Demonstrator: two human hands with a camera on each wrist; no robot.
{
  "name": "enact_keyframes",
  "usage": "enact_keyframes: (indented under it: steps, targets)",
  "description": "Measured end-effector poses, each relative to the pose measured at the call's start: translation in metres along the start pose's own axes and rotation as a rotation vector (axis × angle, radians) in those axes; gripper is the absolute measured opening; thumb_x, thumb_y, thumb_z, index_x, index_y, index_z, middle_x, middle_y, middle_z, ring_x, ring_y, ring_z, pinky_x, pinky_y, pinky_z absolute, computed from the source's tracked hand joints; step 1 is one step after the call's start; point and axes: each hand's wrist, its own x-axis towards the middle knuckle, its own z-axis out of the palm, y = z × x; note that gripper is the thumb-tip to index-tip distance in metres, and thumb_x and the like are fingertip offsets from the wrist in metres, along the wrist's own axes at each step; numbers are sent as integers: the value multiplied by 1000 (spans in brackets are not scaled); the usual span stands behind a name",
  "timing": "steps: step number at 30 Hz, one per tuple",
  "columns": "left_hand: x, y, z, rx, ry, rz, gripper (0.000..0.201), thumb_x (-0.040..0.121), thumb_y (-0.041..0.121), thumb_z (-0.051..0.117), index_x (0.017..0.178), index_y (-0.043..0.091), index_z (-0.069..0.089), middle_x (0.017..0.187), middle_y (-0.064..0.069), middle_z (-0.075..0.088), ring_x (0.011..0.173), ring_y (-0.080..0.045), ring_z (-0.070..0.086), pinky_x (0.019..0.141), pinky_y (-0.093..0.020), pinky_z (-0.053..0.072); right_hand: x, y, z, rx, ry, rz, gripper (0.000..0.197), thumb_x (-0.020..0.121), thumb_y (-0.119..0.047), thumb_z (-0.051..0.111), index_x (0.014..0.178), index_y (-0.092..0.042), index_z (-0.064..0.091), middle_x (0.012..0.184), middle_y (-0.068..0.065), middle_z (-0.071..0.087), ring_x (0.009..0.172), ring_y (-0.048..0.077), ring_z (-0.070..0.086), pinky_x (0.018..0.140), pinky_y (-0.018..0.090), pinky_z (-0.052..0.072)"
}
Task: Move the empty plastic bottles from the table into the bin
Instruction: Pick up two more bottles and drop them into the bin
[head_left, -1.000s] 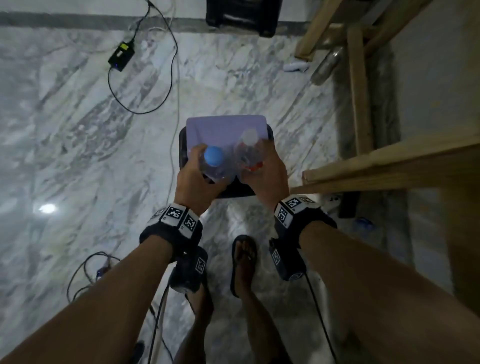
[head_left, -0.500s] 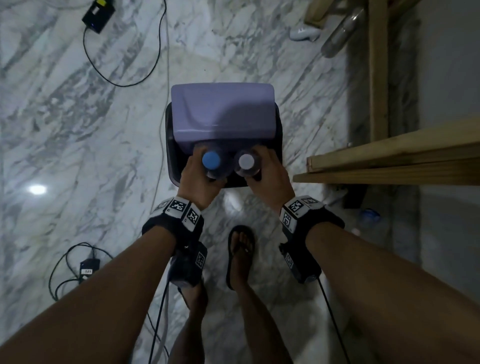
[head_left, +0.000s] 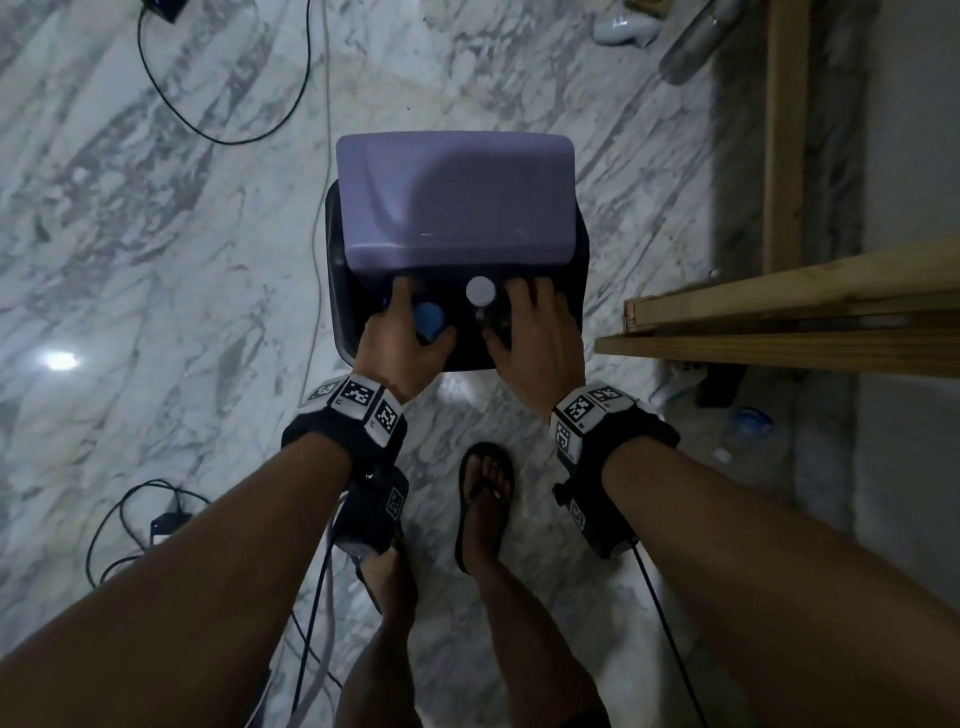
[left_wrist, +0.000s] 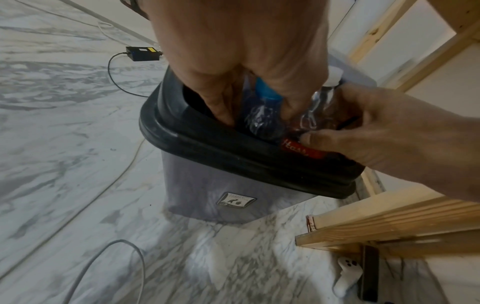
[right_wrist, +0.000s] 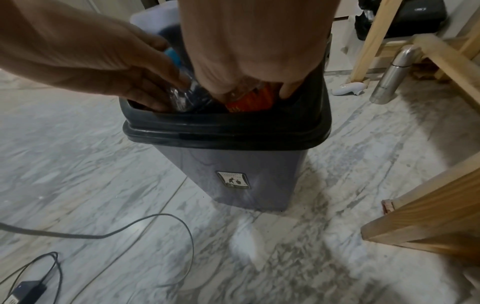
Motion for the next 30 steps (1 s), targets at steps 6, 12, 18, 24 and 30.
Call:
enact_keyframes:
  steps: [6,12,18,24,30]
  targets:
    - [16,-15,6,112,-53,-23,48,84,19,66,127,8,49,120,-22,62,108,-41,60,85,-40,50,12,-10,13,-115,-55,51,39,67,-15,81,100,-6,62,104,20,59,81,38,62,66,41,49]
    - [28,-15,10,354,-47,-38,35,87,12,60,121,5,60,134,-22,46,109,-43,56,88,-44,47,20,-22,19,-152,-133,63,31,79,-8,70,108,-6,61,112,16,60,96,35,62,81,41,47]
    - [28,-18,13,377,-74,-116,29,84,2,56,112,-3,61,118,-27,61,108,-45,58,89,-44,48,28,-20,26,-80,-395,34,26,85,-4,57,109,-3,66,116,16,64,104,36,64,81,37,50]
    - [23,-30,19,307,-20,-59,51,81,-2,55,131,1,45,125,-24,55,112,-42,55,91,-44,45,31,-18,29,-22,-605,72,31,87,-14,47,113,-14,64,126,14,63,118,37,57,100,43,41]
    - [17,-26,10,332,-12,36,29,79,2,54,108,-1,62,116,-22,60,106,-41,57,87,-44,47,28,-20,20,32,-575,102,25,90,-25,46,104,-14,64,121,16,65,112,38,60,95,41,44]
